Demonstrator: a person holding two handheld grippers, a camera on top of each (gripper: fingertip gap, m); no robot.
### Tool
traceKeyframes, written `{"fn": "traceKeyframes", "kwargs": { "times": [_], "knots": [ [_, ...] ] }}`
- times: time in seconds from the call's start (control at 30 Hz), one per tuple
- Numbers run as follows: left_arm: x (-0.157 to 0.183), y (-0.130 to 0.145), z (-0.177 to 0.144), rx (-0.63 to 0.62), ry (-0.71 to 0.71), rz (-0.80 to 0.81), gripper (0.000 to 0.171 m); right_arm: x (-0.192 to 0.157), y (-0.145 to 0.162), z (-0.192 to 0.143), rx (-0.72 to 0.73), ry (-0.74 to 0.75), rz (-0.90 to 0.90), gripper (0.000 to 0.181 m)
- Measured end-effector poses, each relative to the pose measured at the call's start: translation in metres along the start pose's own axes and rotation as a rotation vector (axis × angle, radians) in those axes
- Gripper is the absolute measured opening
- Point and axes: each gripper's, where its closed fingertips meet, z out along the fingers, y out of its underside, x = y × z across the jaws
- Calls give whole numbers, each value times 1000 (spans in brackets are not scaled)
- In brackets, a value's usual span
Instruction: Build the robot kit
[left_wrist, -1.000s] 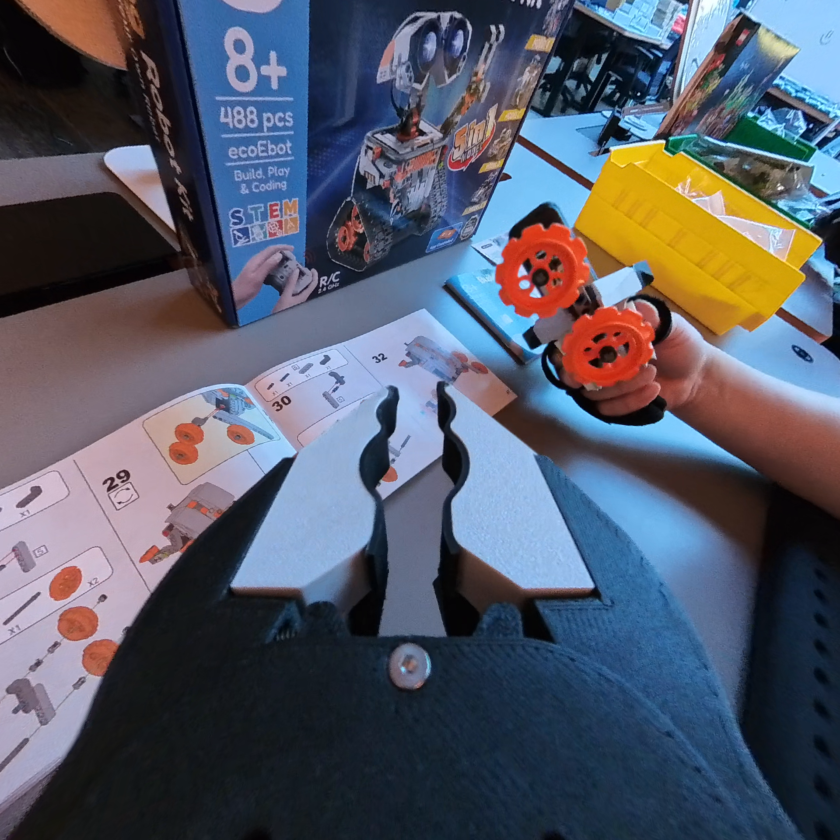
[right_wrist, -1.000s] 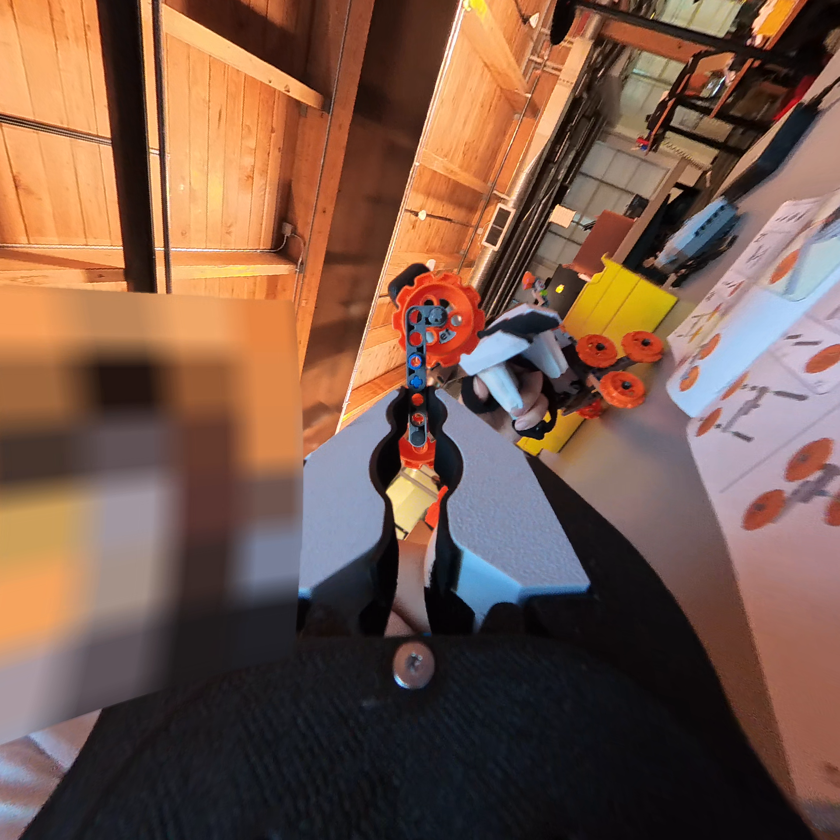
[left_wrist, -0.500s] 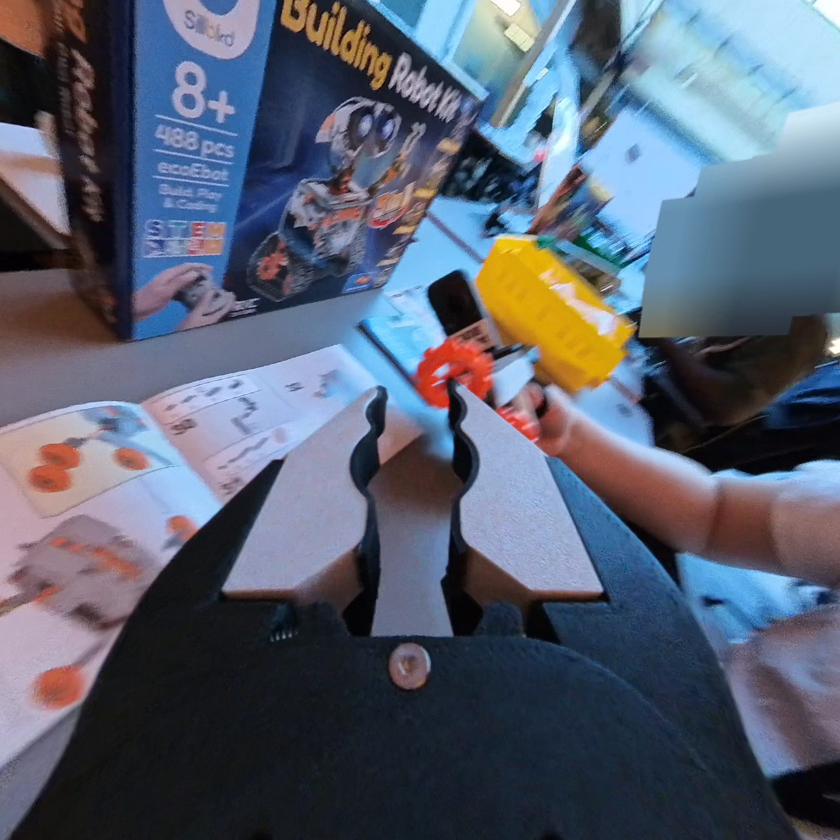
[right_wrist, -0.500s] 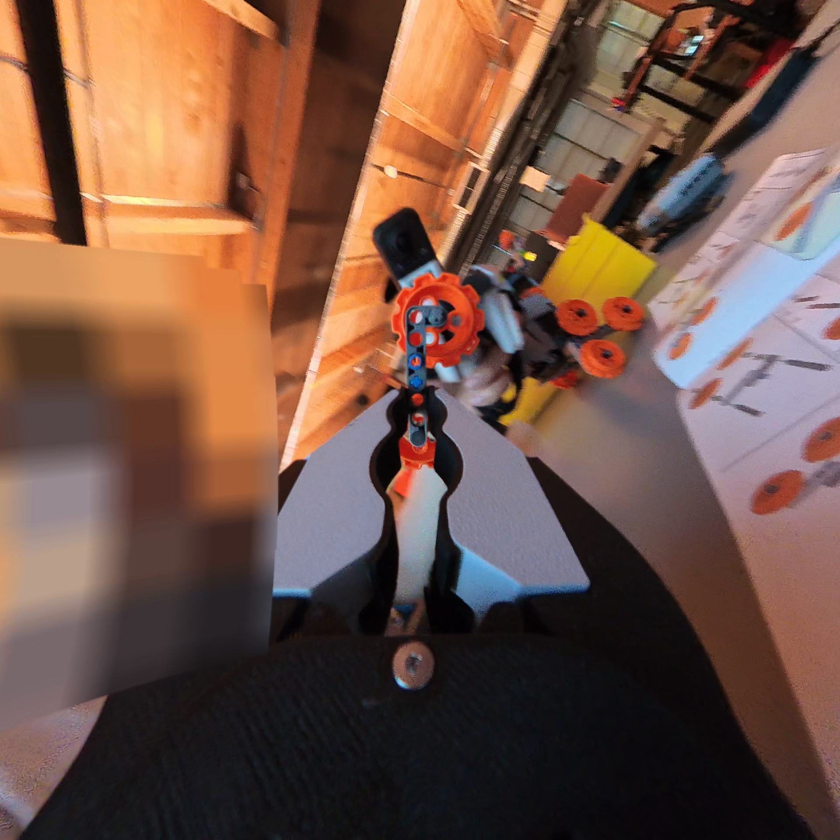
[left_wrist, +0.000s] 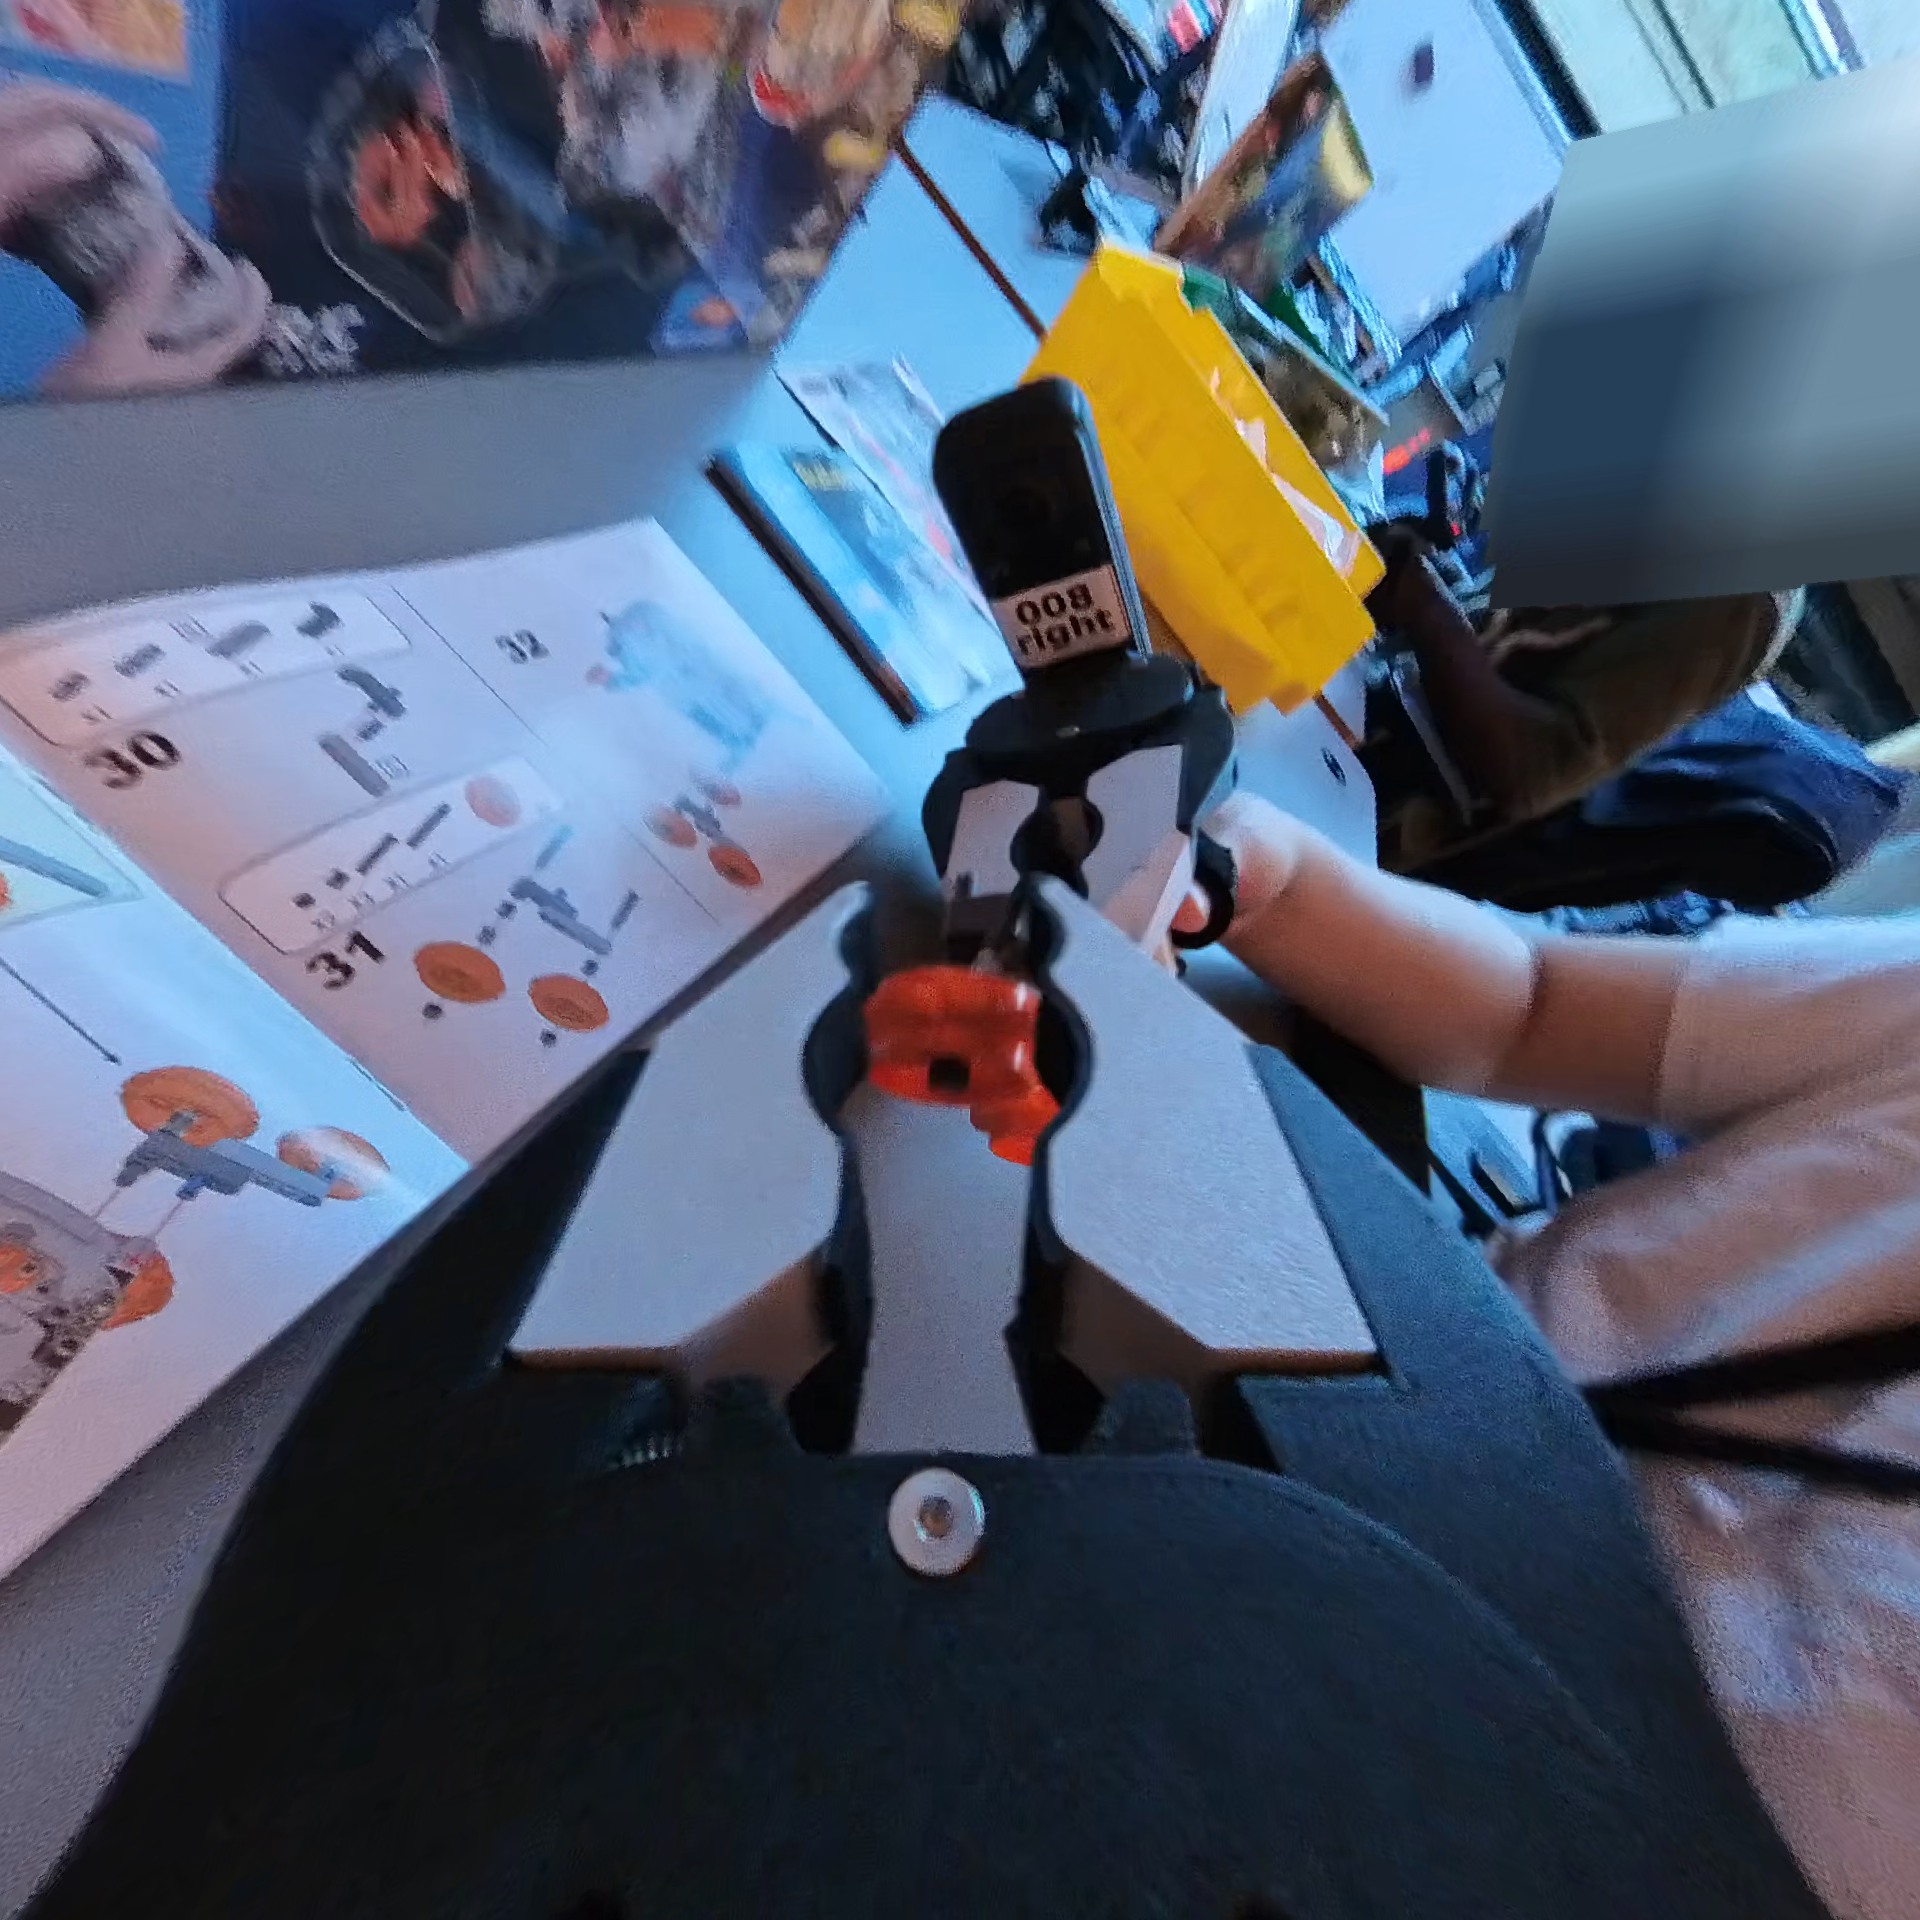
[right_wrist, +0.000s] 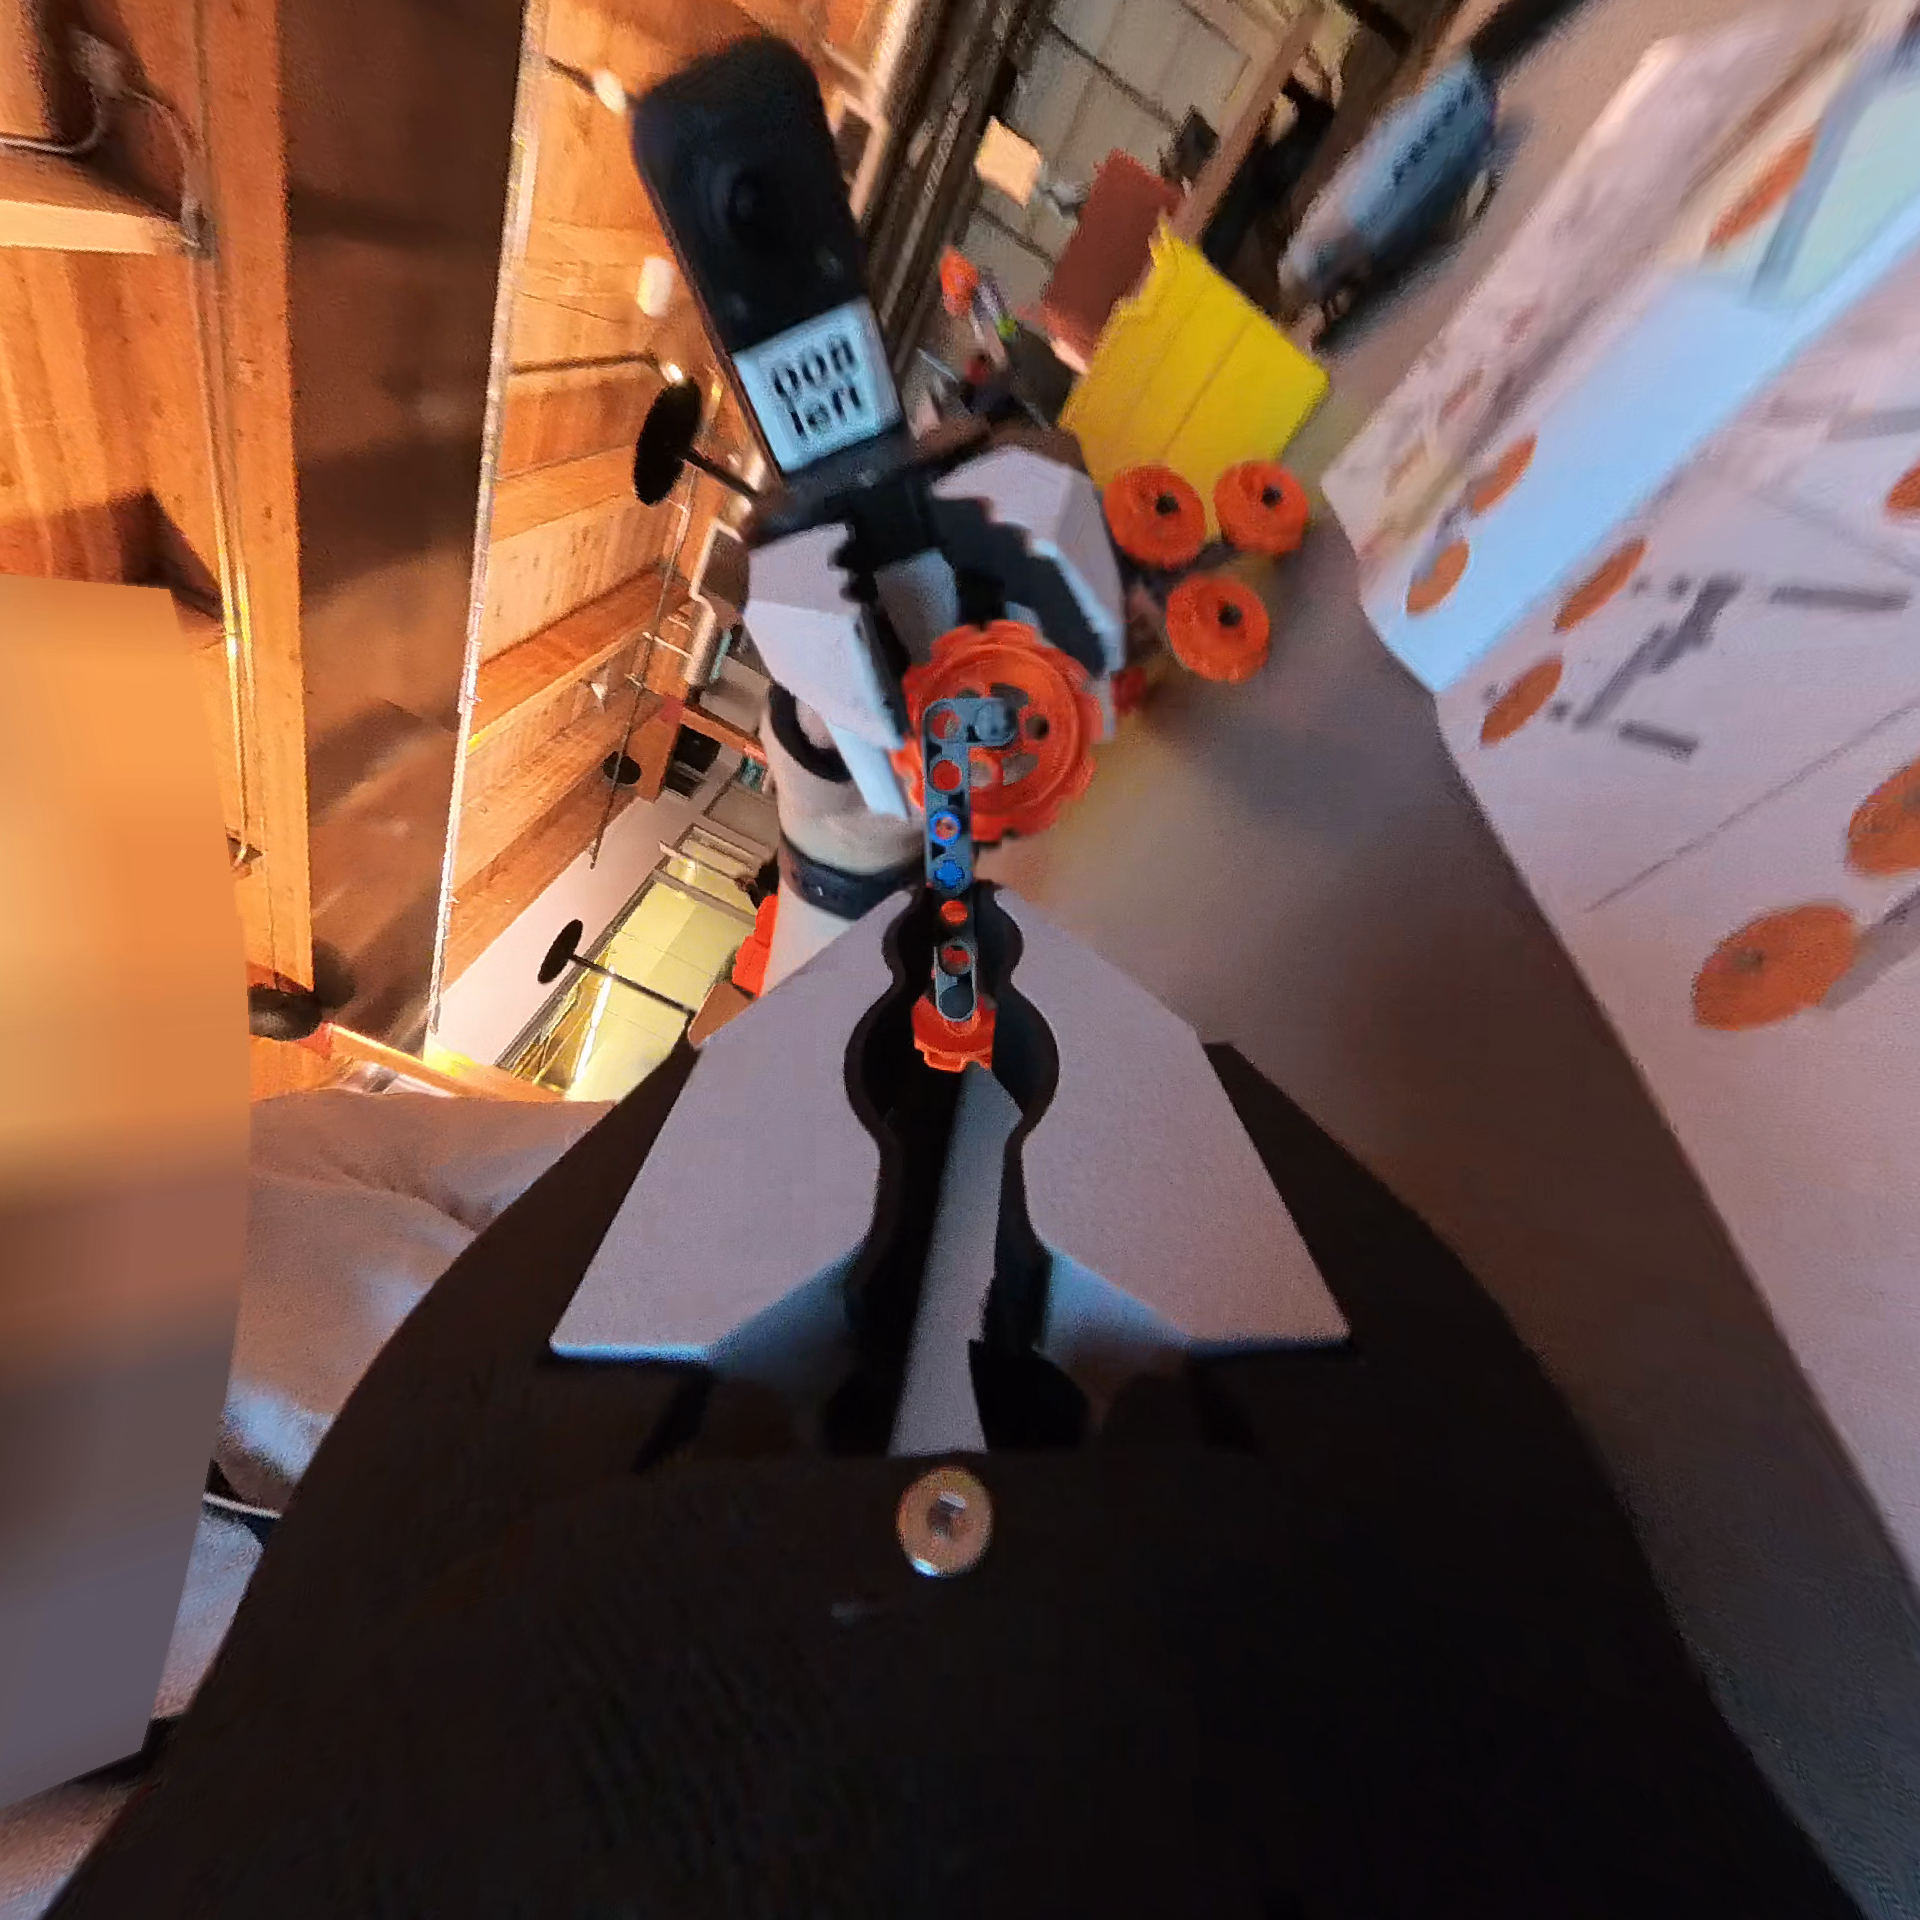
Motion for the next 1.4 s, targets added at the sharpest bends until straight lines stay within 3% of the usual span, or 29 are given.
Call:
{"fn": "traceKeyframes", "kwargs": {
  "times": [0.03,0.07,0.33,0.5,0.57,0.7,0.83,1.0,1.13,1.23,1.33,1.4],
  "knots": [
    [1,8,1,-40,23,-11,7,3,10,4,-37,15,25,5],
    [-1,17,1,-85,37,-29,0,6,20,8,-85,33,44,5],
    [-18,60,15,-322,-17,-8,0,21,54,7,-330,154,-1,17],
    [-19,61,19,-336,-23,-11,0,34,50,-2,-353,248,-58,11],
    [-20,51,16,-280,-25,-20,0,34,53,-3,-387,257,-97,11],
    [-13,24,5,-131,8,-27,25,32,52,-4,-379,233,-54,10],
    [0,22,2,-124,54,39,31,20,43,-12,-334,136,2,10],
    [18,31,8,-172,106,245,44,-7,20,-26,-227,-40,90,9],
    [27,35,15,-174,85,458,57,-17,21,-30,-248,-108,114,9],
    [28,36,14,-170,50,573,43,-20,30,-29,-297,-118,105,9],
    [37,38,13,-162,108,567,23,-16,35,-27,-319,-111,124,9],
    [33,46,12,-209,109,549,21,-10,39,-26,-335,-92,128,9]
  ]
}}
